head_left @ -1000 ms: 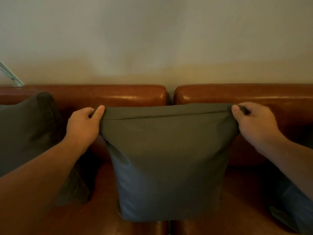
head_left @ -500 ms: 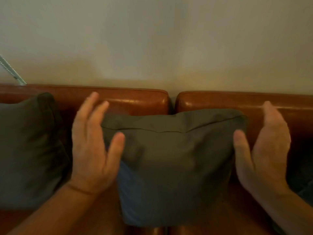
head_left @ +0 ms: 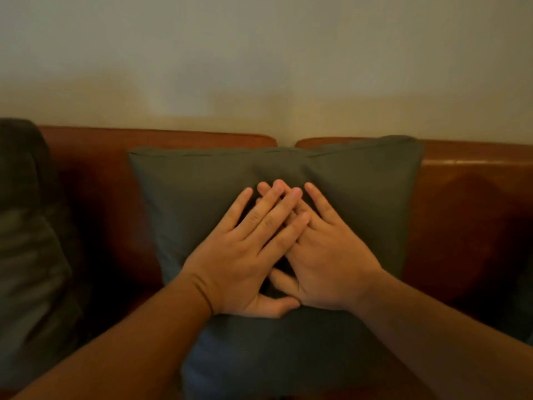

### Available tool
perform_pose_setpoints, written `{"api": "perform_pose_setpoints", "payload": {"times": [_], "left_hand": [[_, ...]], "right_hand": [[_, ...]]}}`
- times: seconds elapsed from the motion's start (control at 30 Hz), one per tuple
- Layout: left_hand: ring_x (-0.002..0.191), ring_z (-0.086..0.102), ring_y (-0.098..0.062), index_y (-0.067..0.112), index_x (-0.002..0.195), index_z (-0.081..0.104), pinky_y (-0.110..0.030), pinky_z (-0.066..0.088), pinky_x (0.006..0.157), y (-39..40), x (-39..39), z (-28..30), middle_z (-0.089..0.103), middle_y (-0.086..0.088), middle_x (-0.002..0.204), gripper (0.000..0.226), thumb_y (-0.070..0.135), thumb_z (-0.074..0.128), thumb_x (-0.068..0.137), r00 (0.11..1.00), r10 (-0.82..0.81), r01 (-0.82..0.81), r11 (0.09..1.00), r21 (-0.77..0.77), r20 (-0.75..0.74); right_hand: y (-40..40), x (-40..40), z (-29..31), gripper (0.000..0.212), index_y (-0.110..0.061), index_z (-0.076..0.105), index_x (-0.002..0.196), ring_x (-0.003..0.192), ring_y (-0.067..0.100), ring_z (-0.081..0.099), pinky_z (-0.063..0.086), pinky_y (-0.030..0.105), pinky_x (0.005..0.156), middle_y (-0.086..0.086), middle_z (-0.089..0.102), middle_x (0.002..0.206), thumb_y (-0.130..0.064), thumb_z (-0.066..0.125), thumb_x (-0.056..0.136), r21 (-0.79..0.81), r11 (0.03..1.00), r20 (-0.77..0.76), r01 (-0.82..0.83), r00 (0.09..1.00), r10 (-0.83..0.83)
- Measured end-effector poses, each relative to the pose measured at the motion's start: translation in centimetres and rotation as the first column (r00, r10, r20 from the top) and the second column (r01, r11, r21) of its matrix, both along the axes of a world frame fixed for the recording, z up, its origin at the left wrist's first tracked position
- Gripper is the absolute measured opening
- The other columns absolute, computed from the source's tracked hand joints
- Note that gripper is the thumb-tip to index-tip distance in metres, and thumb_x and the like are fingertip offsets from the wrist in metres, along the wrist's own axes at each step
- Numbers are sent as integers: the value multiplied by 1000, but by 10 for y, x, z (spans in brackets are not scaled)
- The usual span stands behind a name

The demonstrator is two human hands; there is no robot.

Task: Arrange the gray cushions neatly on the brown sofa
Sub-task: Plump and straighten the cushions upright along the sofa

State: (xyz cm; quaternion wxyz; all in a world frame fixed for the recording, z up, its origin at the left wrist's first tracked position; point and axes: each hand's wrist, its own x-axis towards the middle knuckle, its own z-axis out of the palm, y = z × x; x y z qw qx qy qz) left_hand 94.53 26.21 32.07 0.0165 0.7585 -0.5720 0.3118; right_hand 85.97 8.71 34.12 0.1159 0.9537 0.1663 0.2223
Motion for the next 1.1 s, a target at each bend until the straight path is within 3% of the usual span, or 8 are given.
{"api": "perform_pose_setpoints", "payload": {"times": [0.27,0.37,0.53,0.73,0.83,0.93,1.0,1.1], "left_hand": [[163,7,-38,2,166,19,-59,8,130,-3,10,-5,10,-23,175,117,85,44,87,997,68,-67,997,-29,35],[163,7,-39,-1,165,19,-63,6,129,15,20,2,9,-24,175,124,91,39,84,982,186,-185,982,-22,43],[163,5,-38,4,167,13,-72,4,125,80,47,6,6,-21,176,125,95,28,83,906,422,-421,907,-24,24],[164,2,-36,3,167,11,-71,6,126,150,31,-1,6,-19,176,112,83,30,92,771,634,-636,771,-35,-51],[164,-1,-36,2,167,6,-68,4,127,138,-13,-4,1,-19,177,97,63,40,99,848,512,-531,820,-213,-138],[163,4,-40,6,168,6,-65,1,128,105,-78,-17,0,-16,177,88,53,43,103,985,121,-157,918,-364,-121],[163,9,-38,7,168,8,-65,1,127,75,-108,-31,4,-14,177,94,60,45,100,992,-106,82,949,-304,-65],[162,13,-37,5,166,14,-63,6,128,40,-109,-54,12,-15,174,100,69,46,96,984,-177,171,976,-136,-30]], "right_hand": [[-19,-1,1,96,-3,17,165,163,30,2,4,53,130,17,11,174,-75,26,102,-84,996,-6,34,999,-35],[-50,-10,5,106,-2,14,166,163,30,4,7,53,130,16,9,176,-83,23,97,-37,981,28,188,982,-187],[-106,-36,14,111,-12,-10,166,162,23,-12,-3,47,130,8,-13,175,-92,5,89,-86,908,-129,410,899,-419],[-125,-89,16,101,-3,6,166,162,30,-1,0,49,130,16,1,175,-78,12,99,131,861,16,491,868,-497],[-102,-125,2,99,-1,4,166,162,35,-2,-4,48,130,19,-2,176,-73,23,100,277,868,83,413,889,-449],[-34,-144,-33,102,1,8,166,161,44,9,6,57,129,24,6,175,-67,42,98,208,975,162,75,981,-110],[14,-135,-55,97,3,13,164,160,43,14,10,56,129,24,10,174,-61,46,100,149,982,153,-114,984,91],[44,-98,-73,88,3,12,164,161,39,7,7,53,130,22,7,172,-54,41,103,60,995,118,-84,990,77]]}}
